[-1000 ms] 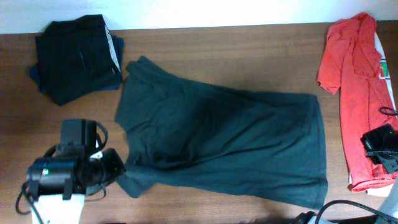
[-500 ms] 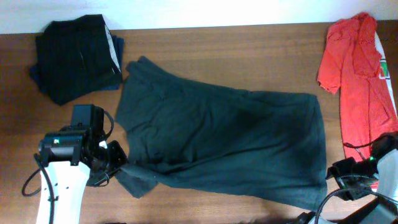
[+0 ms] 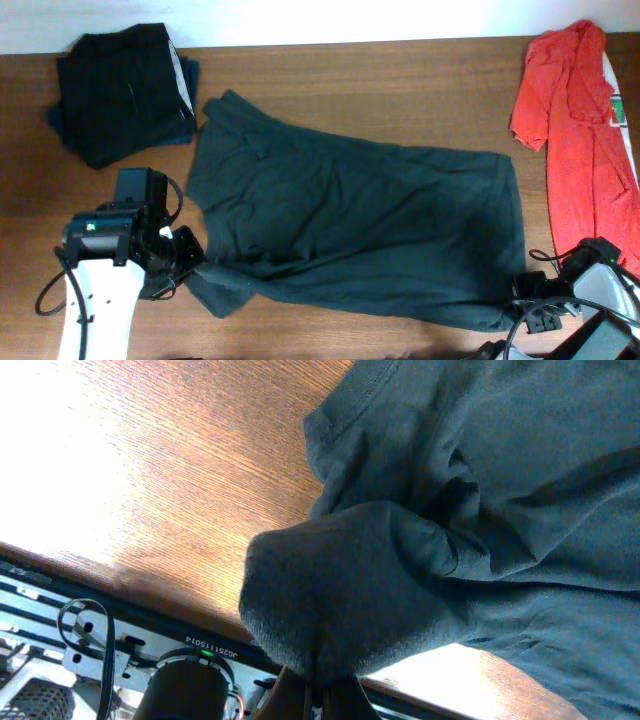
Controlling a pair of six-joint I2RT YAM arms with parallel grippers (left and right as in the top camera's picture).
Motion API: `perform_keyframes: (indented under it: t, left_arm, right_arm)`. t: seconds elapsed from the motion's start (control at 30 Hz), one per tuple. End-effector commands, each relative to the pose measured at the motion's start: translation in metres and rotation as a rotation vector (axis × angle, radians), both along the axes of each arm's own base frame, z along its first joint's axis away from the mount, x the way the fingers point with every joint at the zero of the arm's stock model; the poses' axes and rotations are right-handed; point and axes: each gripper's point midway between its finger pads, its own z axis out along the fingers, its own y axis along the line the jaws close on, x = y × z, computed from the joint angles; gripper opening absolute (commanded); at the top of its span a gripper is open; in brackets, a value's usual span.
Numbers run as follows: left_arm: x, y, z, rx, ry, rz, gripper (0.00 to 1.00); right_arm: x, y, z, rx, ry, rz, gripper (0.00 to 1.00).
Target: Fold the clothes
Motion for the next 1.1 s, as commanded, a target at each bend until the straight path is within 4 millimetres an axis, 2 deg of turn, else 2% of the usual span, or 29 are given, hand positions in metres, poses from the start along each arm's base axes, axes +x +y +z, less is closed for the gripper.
perform_keyframes:
  t: [0.0,0.1,0.17,0.2,0.27,0.37,0.43,0.57,0.63,0.73,0.8,0.9,1.03,1.07]
  left_arm:
    - [0.001,-0.007,0.0,-0.038,-0.003,0.0,0.01]
    - [0.012,-0.013,0.001,-0.028,-0.051,-0.045,0.01]
    - [0.032,-0.021,0.004,-0.031,-0.136,-0.08,0.01]
    - [0.049,-0.027,0.008,-0.034,-0.209,-0.102,0.01]
    - [0.063,-0.033,0.013,-0.039,-0.27,-0.118,0.01]
    - [0.078,-0.034,0.01,-0.04,-0.298,-0.119,0.01]
    - [0.089,-0.033,0.004,-0.028,-0.3,-0.116,0.01]
    - [0.126,-0.029,-0.019,0.018,-0.316,-0.106,0.01]
    - [0.139,-0.03,-0.024,0.017,-0.334,-0.106,0.01]
    - [0.173,-0.031,-0.036,0.031,-0.397,-0.1,0.01]
    - [0.192,-0.021,-0.041,0.096,-0.439,-0.079,0.01]
    - [0.204,-0.016,-0.048,0.13,-0.459,-0.067,0.01]
    - [0.228,-0.019,-0.062,0.128,-0.502,-0.063,0.01]
    - [0.233,-0.019,-0.065,0.127,-0.511,-0.063,0.02]
  right_arm:
    - [-0.006,-0.002,-0.002,-0.019,0.031,-0.009,0.04]
    - [0.008,-0.032,0.026,-0.103,0.037,-0.001,0.04]
    - [0.023,-0.052,0.055,-0.155,0.009,0.044,0.04]
    - [0.034,-0.063,0.074,-0.186,-0.026,0.085,0.04]
    - [0.042,-0.071,0.087,-0.212,-0.052,0.099,0.04]
    - [0.054,-0.074,0.089,-0.218,-0.106,0.095,0.04]
    - [0.069,-0.08,0.091,-0.241,-0.176,0.092,0.04]
    - [0.117,-0.086,0.103,-0.269,-0.388,0.123,0.04]
    - [0.132,-0.081,0.106,-0.301,-0.416,0.178,0.04]
    - [0.163,-0.066,0.112,-0.377,-0.464,0.298,0.04]
    - [0.172,-0.064,0.115,-0.444,-0.453,0.342,0.04]
    - [0.176,-0.067,0.113,-0.496,-0.425,0.36,0.04]
    - [0.187,-0.071,0.09,-0.464,-0.407,0.335,0.04]
    - [0.188,-0.069,0.087,-0.45,-0.409,0.338,0.08]
